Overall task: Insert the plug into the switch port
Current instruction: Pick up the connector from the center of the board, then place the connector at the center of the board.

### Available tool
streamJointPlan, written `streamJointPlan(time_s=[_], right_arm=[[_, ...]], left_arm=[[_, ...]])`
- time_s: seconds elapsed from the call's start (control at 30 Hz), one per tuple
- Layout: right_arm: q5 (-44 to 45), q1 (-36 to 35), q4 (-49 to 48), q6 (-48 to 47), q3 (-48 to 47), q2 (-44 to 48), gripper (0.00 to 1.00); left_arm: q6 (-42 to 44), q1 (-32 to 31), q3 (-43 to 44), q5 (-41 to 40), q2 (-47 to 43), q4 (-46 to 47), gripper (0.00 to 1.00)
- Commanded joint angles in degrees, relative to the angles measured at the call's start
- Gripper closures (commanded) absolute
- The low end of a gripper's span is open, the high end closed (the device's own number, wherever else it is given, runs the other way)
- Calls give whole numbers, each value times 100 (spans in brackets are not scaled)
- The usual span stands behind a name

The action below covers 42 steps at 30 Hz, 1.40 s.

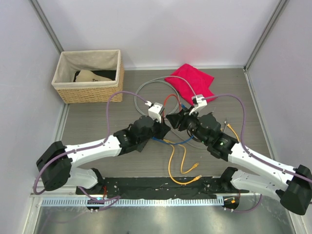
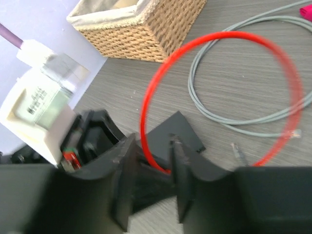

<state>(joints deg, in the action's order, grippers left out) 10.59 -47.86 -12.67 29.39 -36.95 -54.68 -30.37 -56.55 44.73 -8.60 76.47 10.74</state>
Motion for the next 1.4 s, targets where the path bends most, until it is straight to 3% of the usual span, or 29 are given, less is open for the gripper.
streamJointPlan(time_s=[0.0,0.27,0.47,0.63,0.8,0.97,1.0,1.07,1.1,1.2,1.37], right_arm=[[110,-22,701,-398,-251,378,55],[777,-22,2338,-1407,-945,985,41],[1419,48,3111,-2077,-1753,652,34],[1157,381,3569,-2341,-2377,11,31],[217,848,3938,-2236,-2546,-386,31],[-250,945,4052,-2218,-2299,-500,32],[-468,945,4070,-2218,-2247,-518,32],[-715,945,4079,-2306,-2185,-570,32],[-925,945,4079,-2349,-2141,-588,32],[-1252,953,4079,-2481,-2088,-763,32],[-1875,945,3642,-2841,-1816,-1001,33]], left_arm=[[690,31,28,-678,-518,-677,100],[1208,-65,-122,-389,-1098,-1793,100],[1542,-531,-79,-326,-1126,-2505,100],[1894,-1268,70,-695,-634,-2866,100],[2210,-2060,351,-1618,147,-3350,98],[2299,-2606,501,-1803,448,-3579,74],[2299,-2658,528,-1838,457,-3623,61],[2299,-2782,554,-1856,396,-3693,52],[2273,-2799,563,-1830,361,-3728,38],[2220,-2808,554,-1724,80,-3825,24],[1965,-2800,371,-1716,-718,-3843,8]])
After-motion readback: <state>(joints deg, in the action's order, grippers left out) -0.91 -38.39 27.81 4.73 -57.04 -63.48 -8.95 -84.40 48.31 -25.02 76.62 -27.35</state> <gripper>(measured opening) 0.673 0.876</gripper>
